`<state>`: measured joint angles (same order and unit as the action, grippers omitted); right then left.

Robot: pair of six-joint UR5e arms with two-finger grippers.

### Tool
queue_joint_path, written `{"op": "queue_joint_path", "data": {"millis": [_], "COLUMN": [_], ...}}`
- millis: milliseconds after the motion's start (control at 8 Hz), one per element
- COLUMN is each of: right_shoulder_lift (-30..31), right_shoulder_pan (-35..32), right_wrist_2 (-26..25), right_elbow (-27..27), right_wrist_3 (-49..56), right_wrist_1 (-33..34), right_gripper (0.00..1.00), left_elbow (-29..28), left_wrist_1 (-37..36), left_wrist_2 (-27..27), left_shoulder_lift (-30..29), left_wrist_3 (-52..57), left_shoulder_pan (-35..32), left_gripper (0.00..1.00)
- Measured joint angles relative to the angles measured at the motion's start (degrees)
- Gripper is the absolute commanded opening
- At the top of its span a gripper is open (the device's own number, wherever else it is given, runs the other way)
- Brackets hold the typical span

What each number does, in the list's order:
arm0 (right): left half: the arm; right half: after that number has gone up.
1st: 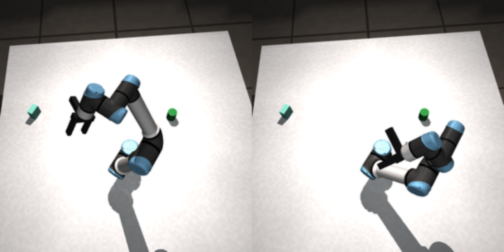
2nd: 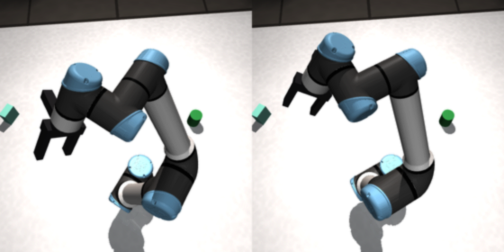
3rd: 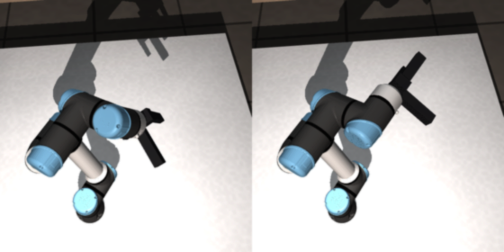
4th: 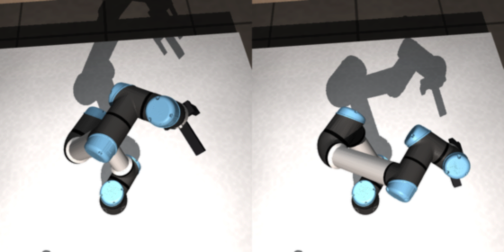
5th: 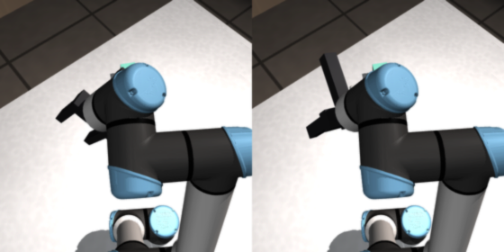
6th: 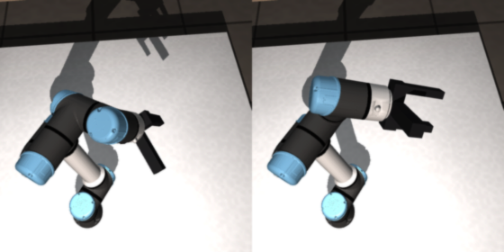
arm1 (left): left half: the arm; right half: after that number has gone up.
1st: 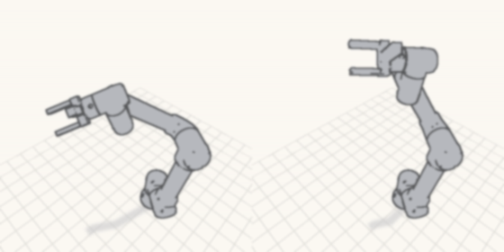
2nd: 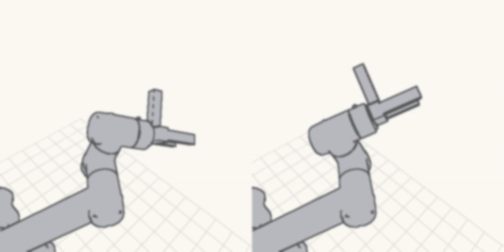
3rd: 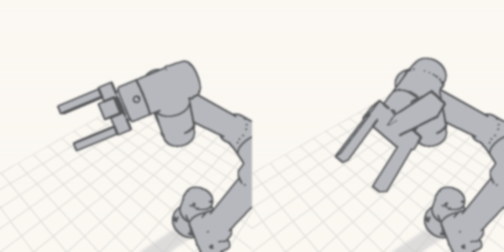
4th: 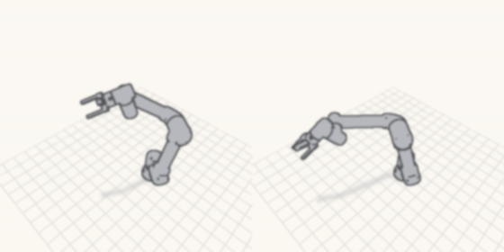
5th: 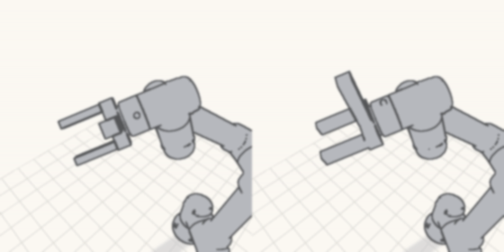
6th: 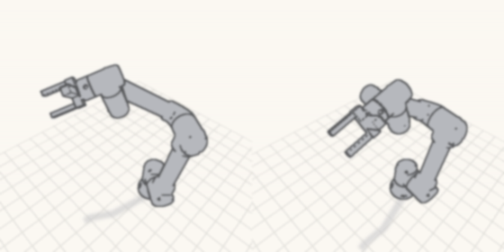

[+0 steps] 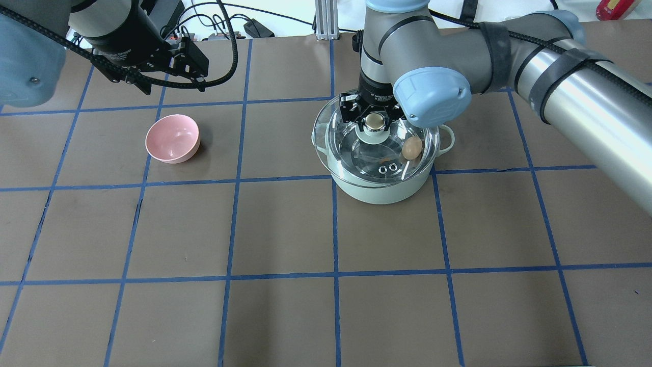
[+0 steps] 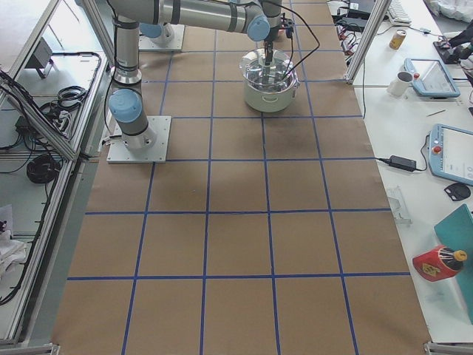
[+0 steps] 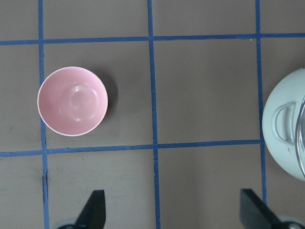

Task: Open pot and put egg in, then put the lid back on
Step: 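Bring the glass lid back over the pot with the right gripper, then lower the lid onto the pot rim with the right gripper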

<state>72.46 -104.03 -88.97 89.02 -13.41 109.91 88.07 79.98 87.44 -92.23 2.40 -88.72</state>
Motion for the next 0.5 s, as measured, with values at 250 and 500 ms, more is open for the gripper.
{"op": "queue_joint_path", "data": {"millis": [250, 500], "right_shoulder_lift": [0.0, 0.2], "right_shoulder_pan": [1.0, 2.8], "right_wrist_2": [-1.1, -1.1], "right_elbow": [0.0, 0.1], "right_wrist_3": [2.3, 4.0], "right_wrist_1": [0.3, 0.2], "right_gripper": [0.0, 0.0], "left_elbow": [0.0, 0.1], "left_wrist_1": [-0.6, -0.6], "left_wrist_2": [0.1, 0.1], "left_shoulder_lift": [0.0, -0.1], "left_wrist_3": [0.0, 0.1], "left_shoulder_pan": [-0.5, -0.6], "left_gripper": [1.0, 1.0]}}
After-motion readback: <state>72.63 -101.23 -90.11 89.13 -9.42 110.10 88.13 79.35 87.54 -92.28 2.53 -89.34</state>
